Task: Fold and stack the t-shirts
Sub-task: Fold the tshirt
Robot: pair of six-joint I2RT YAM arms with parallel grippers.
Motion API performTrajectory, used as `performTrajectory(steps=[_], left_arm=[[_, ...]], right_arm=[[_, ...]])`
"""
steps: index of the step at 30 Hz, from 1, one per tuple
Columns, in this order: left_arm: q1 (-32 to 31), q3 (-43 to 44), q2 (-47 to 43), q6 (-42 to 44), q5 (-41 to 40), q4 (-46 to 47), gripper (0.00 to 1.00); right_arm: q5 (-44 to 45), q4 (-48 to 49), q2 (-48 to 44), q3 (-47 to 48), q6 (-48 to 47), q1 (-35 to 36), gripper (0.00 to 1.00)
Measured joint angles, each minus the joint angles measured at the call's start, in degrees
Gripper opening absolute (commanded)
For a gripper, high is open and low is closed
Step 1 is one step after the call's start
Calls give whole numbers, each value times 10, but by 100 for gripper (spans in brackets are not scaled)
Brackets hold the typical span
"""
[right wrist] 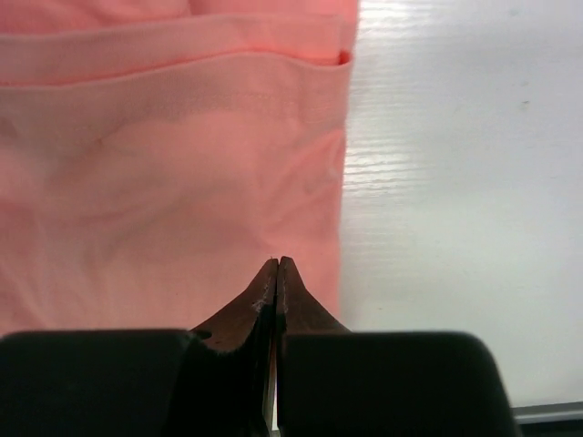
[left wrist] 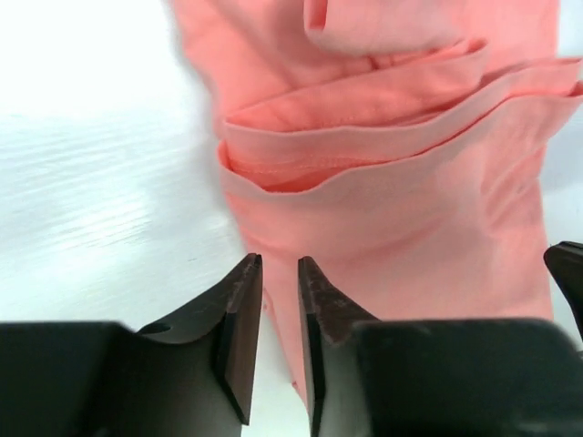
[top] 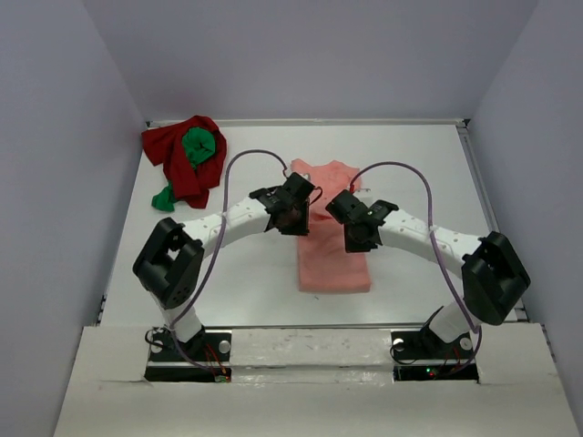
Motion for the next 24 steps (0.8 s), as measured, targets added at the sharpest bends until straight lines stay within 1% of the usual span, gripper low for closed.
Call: performTrajectory(steps=[1, 2, 3, 4, 5, 6, 7, 8, 9, 12, 14, 17, 20, 23, 24], left_arm=[[-3, 10, -16, 0, -20, -11, 39], [-6, 21, -26, 0, -37, -24, 43], [-8, 29, -35, 0, -49, -30, 50], [-13, 43, -52, 1, -66, -41, 52], [-15, 47, -61, 1, -72, -45, 54], [-18, 51, -79, 0, -77, -51, 60], [-19, 51, -91, 0, -76, -54, 64], [-20, 49, -105, 1, -74, -57, 71], [-20, 41, -118, 3, -63, -52, 74], [-19, -12, -159, 7, -14, -33, 83], [-18, -62, -184, 8, 28, -18, 84], [-8, -141, -220, 6, 105, 8, 83], [9, -194, -248, -3, 162, 34, 83], [25, -248, -281, -21, 214, 75, 82], [27, -254, -285, -24, 221, 80, 82]], right_arm=[[12, -11, -5, 8, 4, 0, 13], [23, -24, -7, 17, 7, 2, 21], [33, -33, -7, 23, 13, 2, 30], [43, -48, -7, 35, 19, 3, 44], [49, -57, -7, 40, 22, 5, 52], [54, -68, -10, 44, 27, 7, 63], [56, -73, -16, 44, 30, 10, 67], [48, -77, -26, 42, 30, 13, 70], [38, -72, -42, 32, 28, 14, 74], [-14, -49, -128, -10, 13, 17, 78], [-60, -22, -216, -53, 2, 18, 79], [-124, 4, -315, -103, -4, 18, 77], [-170, 23, -350, -135, 2, 18, 77], [-206, 45, -363, -184, 24, 18, 76], [-220, 48, -368, -203, 33, 18, 76]])
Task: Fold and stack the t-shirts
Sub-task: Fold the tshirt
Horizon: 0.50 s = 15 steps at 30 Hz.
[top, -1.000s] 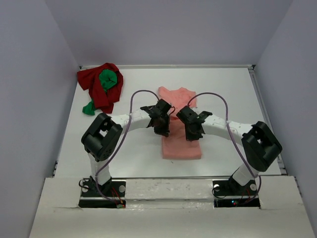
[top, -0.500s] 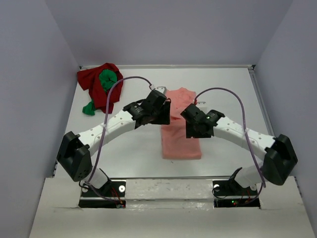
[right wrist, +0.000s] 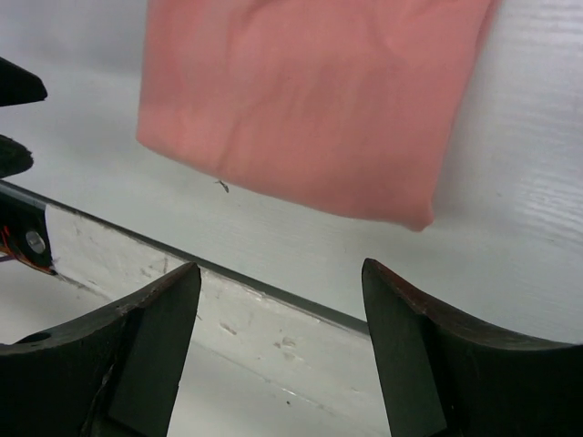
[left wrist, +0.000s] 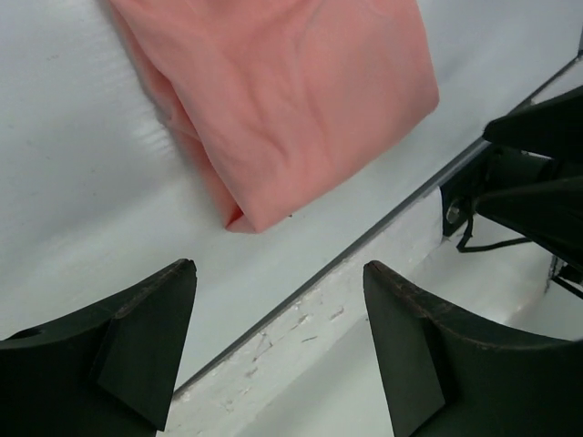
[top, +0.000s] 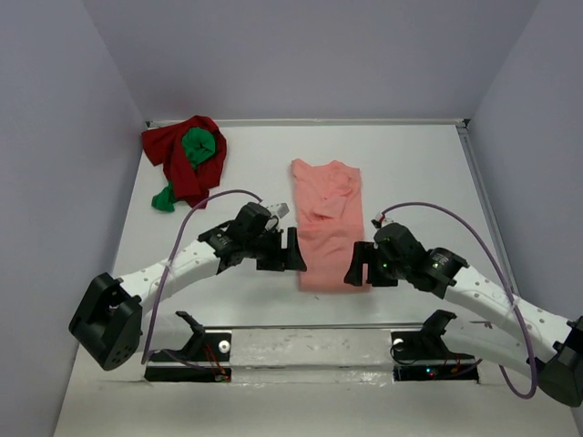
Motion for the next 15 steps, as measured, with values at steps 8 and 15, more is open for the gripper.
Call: performTrajectory(steps=[8, 15], left_arm=[[4, -102, -9, -45, 89, 108, 82], [7, -113, 24, -58, 117, 154, 82]], right_arm=[[-33, 17, -51, -62, 53, 0, 76], [-25, 18, -38, -64, 93, 0, 76]])
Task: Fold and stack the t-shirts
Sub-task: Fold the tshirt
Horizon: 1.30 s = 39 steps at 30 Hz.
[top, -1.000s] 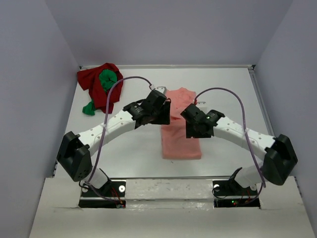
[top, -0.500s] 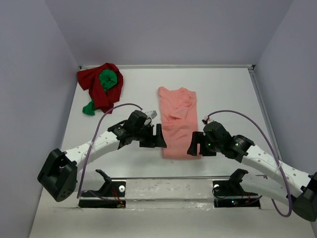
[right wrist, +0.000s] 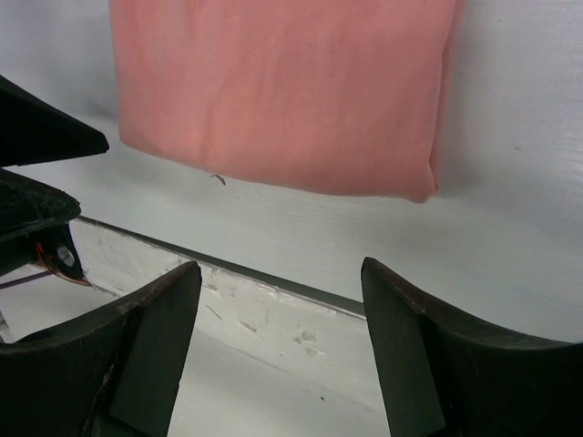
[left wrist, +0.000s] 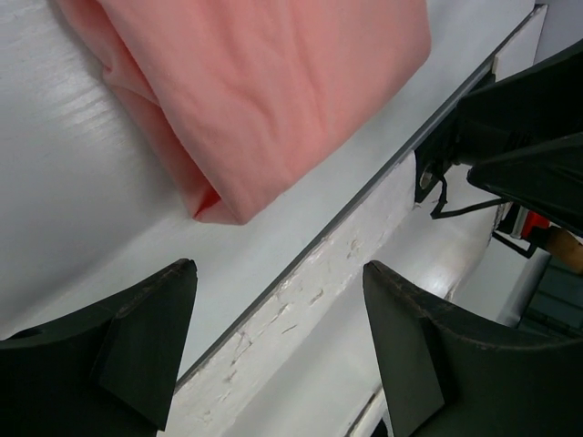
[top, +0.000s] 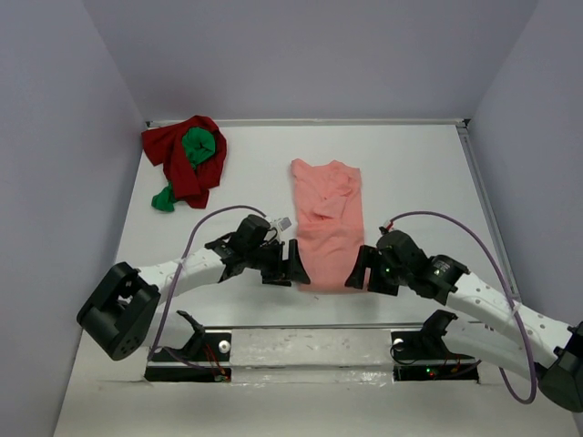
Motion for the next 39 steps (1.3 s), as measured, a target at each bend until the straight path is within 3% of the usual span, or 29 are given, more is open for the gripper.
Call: performTrajectory(steps=[7, 12, 15, 16, 20, 23, 26, 28, 29, 39], left_arm=[[3, 10, 38, 7, -1, -15, 82], [3, 67, 38, 24, -31, -69, 81], [3, 100, 37, 35, -63, -99, 80], [3, 110, 35, 39, -76, -110, 80], [3, 132, 14, 49, -111, -144, 68], [3, 134, 7, 47, -107, -144, 49], [3, 133, 10, 47, -101, -140, 13], [2, 133, 15, 44, -97, -134, 3], [2, 132, 18, 46, -93, -130, 0], [-13, 132, 61, 34, -65, -82, 0]], right_arm=[[53, -37, 43, 13, 18, 0, 71], [80, -54, 69, 52, 8, 0, 52], [83, -54, 82, 69, -2, 0, 2], [83, -53, 85, 71, -2, 0, 0], [82, -52, 108, 74, -9, 0, 0], [82, -50, 119, 74, -9, 0, 0], [82, -47, 143, 74, -9, 0, 0], [83, -44, 156, 74, -9, 0, 0], [83, -42, 162, 74, -9, 0, 0], [83, -22, 210, 73, -5, 0, 0]])
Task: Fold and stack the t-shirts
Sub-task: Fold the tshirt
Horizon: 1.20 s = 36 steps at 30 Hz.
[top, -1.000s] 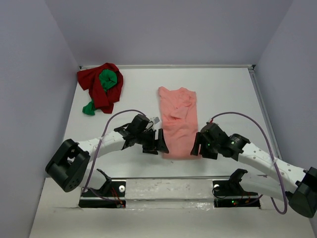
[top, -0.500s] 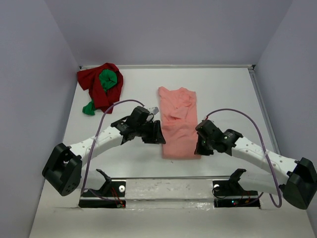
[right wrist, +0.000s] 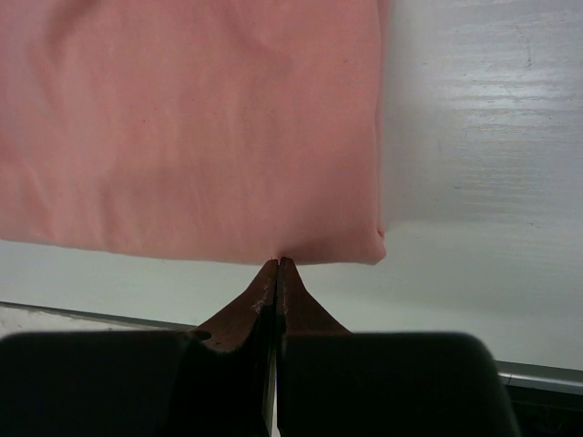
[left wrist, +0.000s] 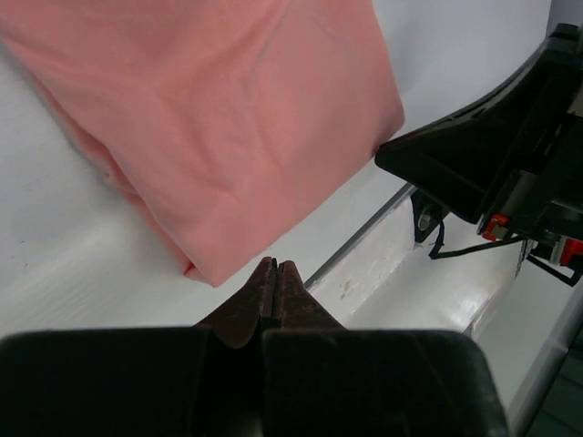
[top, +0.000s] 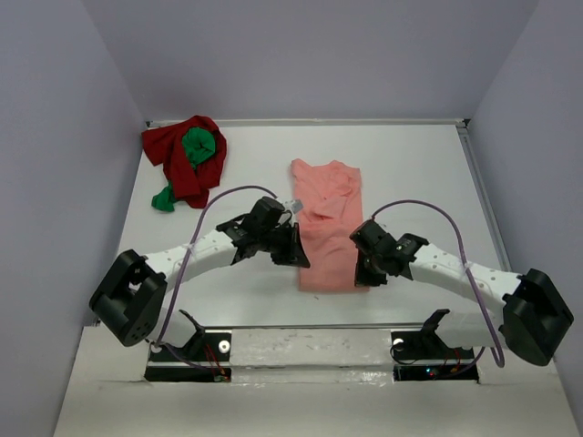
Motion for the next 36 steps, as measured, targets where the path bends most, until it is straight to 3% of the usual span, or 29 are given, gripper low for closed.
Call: performTrajectory(steps=[17, 36], left_arm=[[-46, -38, 24, -34, 28, 57, 0], [-46, -88, 12, -52, -5, 42, 0]], right_arm=[[-4, 32, 93, -13, 42, 0, 0], [-10, 23, 71, -19, 55, 0, 0]])
